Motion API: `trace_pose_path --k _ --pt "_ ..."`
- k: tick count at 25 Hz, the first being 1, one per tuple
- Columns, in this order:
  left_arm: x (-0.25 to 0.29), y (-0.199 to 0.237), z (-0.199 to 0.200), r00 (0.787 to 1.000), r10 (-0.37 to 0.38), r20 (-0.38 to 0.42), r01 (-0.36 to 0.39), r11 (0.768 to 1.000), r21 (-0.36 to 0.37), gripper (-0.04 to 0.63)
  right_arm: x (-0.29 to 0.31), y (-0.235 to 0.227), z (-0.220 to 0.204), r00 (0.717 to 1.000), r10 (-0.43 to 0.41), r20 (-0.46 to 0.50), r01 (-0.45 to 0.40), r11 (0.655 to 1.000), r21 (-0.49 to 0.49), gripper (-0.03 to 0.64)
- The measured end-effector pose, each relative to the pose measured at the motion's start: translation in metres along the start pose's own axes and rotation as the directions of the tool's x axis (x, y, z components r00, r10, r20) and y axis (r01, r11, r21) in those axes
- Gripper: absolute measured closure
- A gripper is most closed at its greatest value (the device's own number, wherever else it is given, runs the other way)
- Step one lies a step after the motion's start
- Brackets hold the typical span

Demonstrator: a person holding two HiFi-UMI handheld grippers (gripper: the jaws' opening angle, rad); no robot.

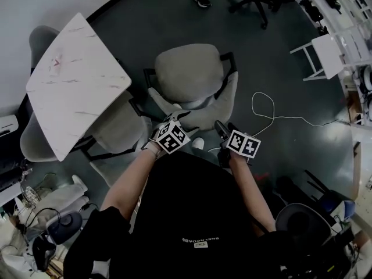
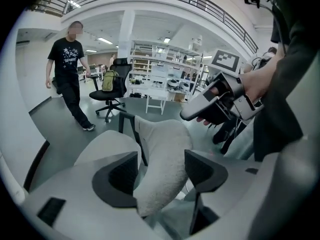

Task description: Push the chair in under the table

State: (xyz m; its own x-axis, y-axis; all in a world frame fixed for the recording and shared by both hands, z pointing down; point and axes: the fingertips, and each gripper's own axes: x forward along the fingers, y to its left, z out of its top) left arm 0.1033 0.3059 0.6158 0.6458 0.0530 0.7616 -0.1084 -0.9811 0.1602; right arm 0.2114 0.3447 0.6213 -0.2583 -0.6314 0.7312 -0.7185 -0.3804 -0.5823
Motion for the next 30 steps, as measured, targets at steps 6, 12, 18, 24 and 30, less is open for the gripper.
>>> trace_pose_path --k 6,12,18,24,30 --pt "0.019 0.007 -0.012 0.995 -0.099 -0.020 0.099 0.995 -0.019 0.301 0.035 -0.013 -0.009 0.996 -0.052 -0.071 0.062 0.987 0.149 0.324" --pt "0.018 0.009 -0.013 0.973 -0.232 0.006 0.232 0.972 -0.041 0.290 0.046 -0.017 -0.009 0.988 -0.109 -0.108 0.127 0.976 0.178 0.324" --pt "0.017 0.005 -0.020 0.942 -0.337 -0.005 0.336 0.941 -0.041 0.288 0.045 -0.036 -0.018 0.985 -0.100 -0.142 0.151 0.896 0.418 0.324" --pt "0.014 -0.011 -0.025 0.884 -0.466 -0.032 0.465 0.885 -0.033 0.290 0.065 -0.023 -0.020 0.991 -0.023 -0.133 0.084 0.874 0.479 0.324" --pt "0.030 -0.010 -0.036 0.893 -0.443 -0.076 0.446 0.895 0.018 0.272 0.073 -0.031 -0.022 0.985 -0.067 -0.159 0.140 0.850 0.507 0.325"
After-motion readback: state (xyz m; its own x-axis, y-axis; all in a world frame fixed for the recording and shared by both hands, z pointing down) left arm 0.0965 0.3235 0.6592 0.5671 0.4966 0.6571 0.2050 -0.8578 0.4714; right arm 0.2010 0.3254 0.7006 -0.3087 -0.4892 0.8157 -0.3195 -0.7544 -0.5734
